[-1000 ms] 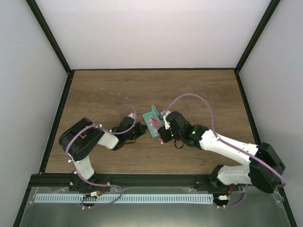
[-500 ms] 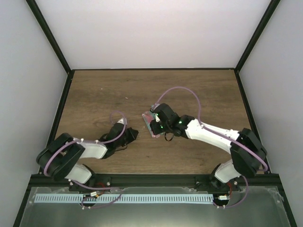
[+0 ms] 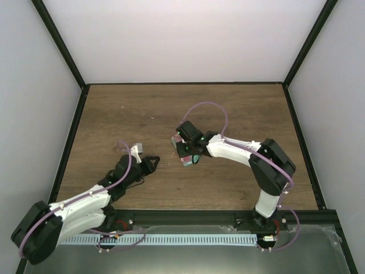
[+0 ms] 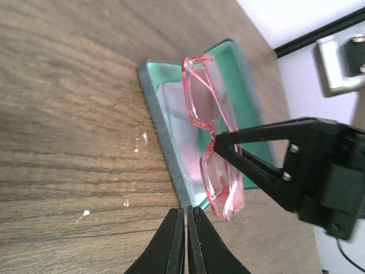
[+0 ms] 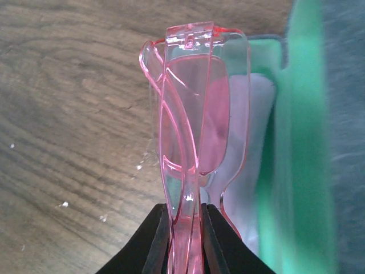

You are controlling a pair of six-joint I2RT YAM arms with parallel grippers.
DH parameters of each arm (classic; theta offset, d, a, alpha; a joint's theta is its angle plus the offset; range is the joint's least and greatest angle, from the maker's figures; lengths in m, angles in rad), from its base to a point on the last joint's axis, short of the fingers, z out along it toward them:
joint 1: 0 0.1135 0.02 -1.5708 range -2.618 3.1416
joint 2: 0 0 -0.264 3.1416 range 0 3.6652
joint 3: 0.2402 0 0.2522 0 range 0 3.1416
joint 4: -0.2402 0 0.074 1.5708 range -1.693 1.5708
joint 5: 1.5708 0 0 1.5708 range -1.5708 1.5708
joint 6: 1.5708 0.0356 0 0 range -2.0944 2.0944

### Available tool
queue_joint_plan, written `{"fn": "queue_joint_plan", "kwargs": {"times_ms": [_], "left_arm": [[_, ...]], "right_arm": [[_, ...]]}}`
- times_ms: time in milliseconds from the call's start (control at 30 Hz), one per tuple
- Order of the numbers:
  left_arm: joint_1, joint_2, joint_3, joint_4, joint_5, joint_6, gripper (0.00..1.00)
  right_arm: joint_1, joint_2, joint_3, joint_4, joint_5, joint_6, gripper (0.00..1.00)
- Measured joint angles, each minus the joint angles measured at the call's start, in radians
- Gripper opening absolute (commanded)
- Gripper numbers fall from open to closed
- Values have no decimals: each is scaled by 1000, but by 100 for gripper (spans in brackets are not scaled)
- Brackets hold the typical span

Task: Organize the sunglasses
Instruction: Place the sunglasses in the sunglasses case.

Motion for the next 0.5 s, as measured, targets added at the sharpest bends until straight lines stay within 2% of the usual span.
{"fn": "queue_joint_plan", "kwargs": {"times_ms": [167, 500], "left_arm": [[0, -109, 0, -63, -3, 21, 4], [0, -105, -5, -95, 4, 27, 4]], "right_arm": [[-51, 0, -10, 11, -11, 2, 3], [-65, 83, -3, 31, -34, 1, 3]]}}
